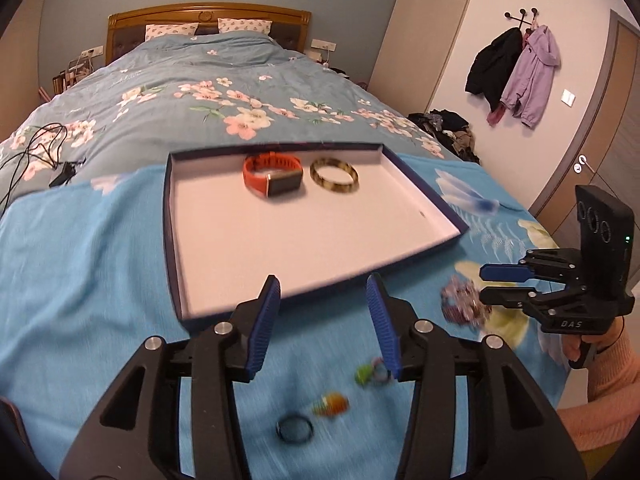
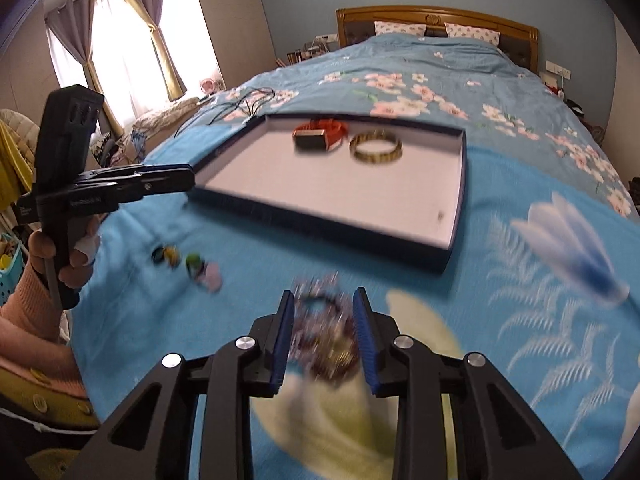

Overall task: Organize jewelry
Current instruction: 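Grasp the clear crystal bead bracelet with the right tool, then lift the bead bracelet with the right tool while the left tool grasps the pink ring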

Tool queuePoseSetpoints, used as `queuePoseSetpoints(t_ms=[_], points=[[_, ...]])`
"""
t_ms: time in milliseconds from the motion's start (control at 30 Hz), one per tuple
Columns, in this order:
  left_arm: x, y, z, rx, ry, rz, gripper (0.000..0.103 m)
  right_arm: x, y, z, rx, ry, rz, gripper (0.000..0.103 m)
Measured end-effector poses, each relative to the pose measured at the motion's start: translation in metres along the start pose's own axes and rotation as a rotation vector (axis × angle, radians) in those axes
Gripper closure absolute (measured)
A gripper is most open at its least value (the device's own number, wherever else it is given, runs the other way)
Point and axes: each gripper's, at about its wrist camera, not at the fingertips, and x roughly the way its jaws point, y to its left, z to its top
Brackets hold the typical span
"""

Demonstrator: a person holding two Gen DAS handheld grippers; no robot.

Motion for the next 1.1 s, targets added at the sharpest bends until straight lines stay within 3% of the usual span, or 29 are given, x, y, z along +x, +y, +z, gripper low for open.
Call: queuePoseSetpoints(t_ms=[233, 467, 567, 600, 667, 1100], points=[[-0.010, -0.009, -0.030, 0.004, 0.010, 0.013, 0.057, 0.003, 0.010, -0.012, 0.001, -0.004, -0.047, 0.072], [-0.009, -0.015, -0.040, 0.007, 0.018, 0.023, 0.056, 0.016, 0.020, -0.014, -0.038, 0.027, -0.124, 0.071], [-0.009, -0.017, -0.044, 0.018, 0.022, 0.030, 0.055, 0.014, 0.021, -0.016, -0.045, 0.018, -0.133, 0.079], [-0.010, -0.018, -0.046, 0.022, 0.024, 0.031, 0.055, 0.012, 0.021, -0.016, -0.040, 0.013, -0.133, 0.091], [-0.011, -0.020, -0.047, 0.032, 0.024, 0.027, 0.055, 0.007, 0.019, -0.015, -0.028, 0.002, -0.119, 0.094], [-0.006, -0.056, -0.048, 0.194, 0.028, -0.013, 0.055, -0.029, 0.009, 0.000, 0.061, -0.115, -0.016, 0.095]])
